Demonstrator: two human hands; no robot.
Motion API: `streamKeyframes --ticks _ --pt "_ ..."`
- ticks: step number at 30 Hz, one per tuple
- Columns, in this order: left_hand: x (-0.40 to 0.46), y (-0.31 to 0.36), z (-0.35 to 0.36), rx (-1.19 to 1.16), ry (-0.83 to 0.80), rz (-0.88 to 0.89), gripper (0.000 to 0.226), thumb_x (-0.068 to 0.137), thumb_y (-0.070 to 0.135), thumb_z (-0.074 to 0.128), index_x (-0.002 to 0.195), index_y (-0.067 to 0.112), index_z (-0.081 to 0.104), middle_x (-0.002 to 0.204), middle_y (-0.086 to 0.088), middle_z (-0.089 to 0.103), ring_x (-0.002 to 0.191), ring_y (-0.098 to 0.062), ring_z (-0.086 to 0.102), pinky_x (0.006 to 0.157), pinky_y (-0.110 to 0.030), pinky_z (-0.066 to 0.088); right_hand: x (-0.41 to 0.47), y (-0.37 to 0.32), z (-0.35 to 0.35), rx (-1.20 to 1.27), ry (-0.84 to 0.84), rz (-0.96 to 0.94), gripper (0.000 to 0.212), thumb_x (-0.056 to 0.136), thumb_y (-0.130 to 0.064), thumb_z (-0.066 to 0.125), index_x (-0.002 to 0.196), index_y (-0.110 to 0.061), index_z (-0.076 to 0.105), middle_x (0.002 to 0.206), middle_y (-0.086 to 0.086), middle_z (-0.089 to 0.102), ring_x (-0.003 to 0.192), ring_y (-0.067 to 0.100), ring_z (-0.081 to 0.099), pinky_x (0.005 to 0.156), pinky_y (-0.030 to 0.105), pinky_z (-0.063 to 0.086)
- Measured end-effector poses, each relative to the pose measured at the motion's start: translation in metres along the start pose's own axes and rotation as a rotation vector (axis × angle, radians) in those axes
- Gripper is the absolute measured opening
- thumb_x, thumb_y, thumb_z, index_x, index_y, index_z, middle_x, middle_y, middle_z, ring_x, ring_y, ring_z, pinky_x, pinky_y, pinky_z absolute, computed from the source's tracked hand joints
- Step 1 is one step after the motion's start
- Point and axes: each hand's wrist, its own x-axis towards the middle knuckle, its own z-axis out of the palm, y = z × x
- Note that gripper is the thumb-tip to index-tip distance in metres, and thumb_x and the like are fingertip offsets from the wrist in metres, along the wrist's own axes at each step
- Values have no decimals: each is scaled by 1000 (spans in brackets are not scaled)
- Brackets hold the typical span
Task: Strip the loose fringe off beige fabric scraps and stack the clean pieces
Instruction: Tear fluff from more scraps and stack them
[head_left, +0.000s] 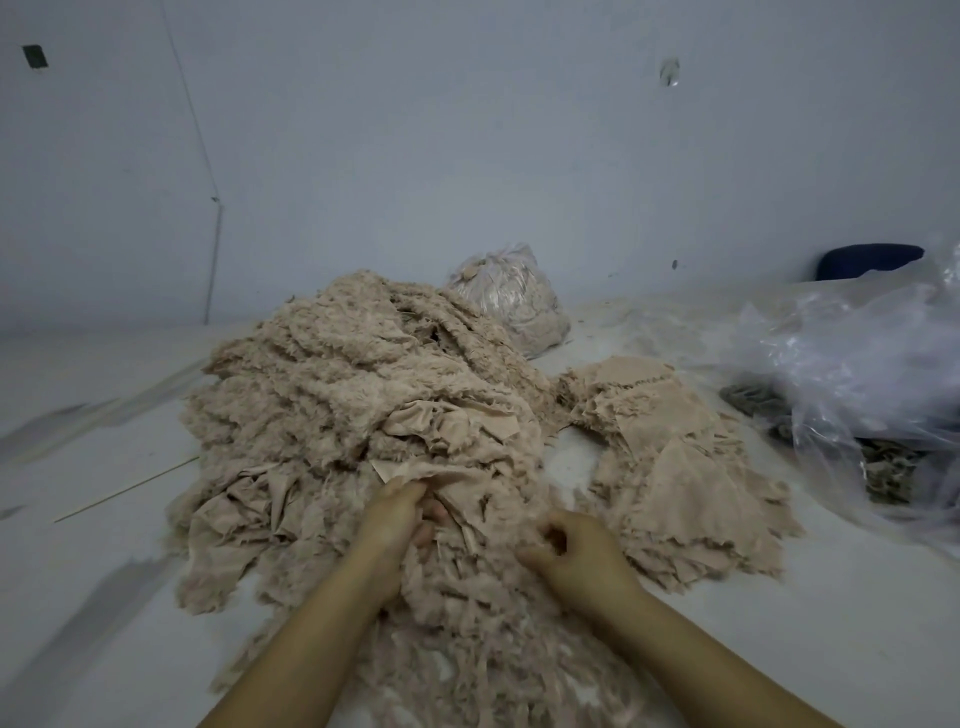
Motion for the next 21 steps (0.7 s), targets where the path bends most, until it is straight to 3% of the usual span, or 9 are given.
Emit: streamKeyframes --ticks 3,6,8,10,11,14,16,19,21 --pt "-2 6 4 -201 42 -9 31 98 14 39 71 7 53 55 -7 54 33 -10 39 32 -16 32 0 3 -1 122 122 -89 26 90 -22 63 73 -21 43 67 -5 41 61 7 37 53 16 30" --pt "1 13 4 -546 18 -113 35 98 14 39 65 8 50 60 -10 61 64 -20 60 68 -35 55 -3 3 -9 245 194 -113 21 90 -18 64 77 -13 48 64 -5 43 54 2 38 53 12 35" --pt "3 14 5 -613 8 -150 32 99 18 38 73 7 54 60 -9 58 58 -19 58 66 -32 53 -4 7 -10 278 212 -101 19 89 -14 65 77 -9 51 66 -4 47 57 1 42 55 12 36" --pt "3 12 8 -510 -41 -158 30 99 21 39 74 11 51 47 -1 45 38 -11 41 41 -21 39 -4 10 -9 360 228 -56 17 88 -12 66 76 -9 53 68 -2 51 64 8 46 58 16 37" --pt "1 9 10 -401 -78 -160 31 98 24 39 73 11 52 45 0 43 36 -11 37 38 -18 34 -3 11 -9 413 231 -30 17 87 -12 67 75 -8 55 69 0 53 66 12 48 62 21 39" --pt "-11 1 20 66 -212 -122 42 96 31 42 70 8 66 64 -14 59 55 -26 58 53 -26 51 -6 11 -11 544 220 2 13 82 -10 73 75 -11 62 74 0 60 72 14 53 70 27 43" --pt "-17 0 25 290 -321 -75 44 96 35 43 66 19 70 74 -13 66 68 -24 66 68 -22 54 -9 11 -13 636 157 -39 16 77 -7 76 72 -17 65 72 -6 62 71 8 56 68 22 47" --pt "-22 1 29 365 -458 -56 26 93 37 55 90 18 72 89 -2 75 82 -13 71 67 -20 54 -14 6 -17 922 -8 -47 10 70 -17 77 75 -20 70 76 0 66 69 9 63 61 21 52" --pt "-20 -2 27 371 -491 11 14 92 23 60 99 14 68 92 -3 75 85 -15 71 68 -22 54 -11 6 -16 1110 -87 87 25 74 -31 70 94 -14 71 92 8 72 85 19 69 73 33 57"
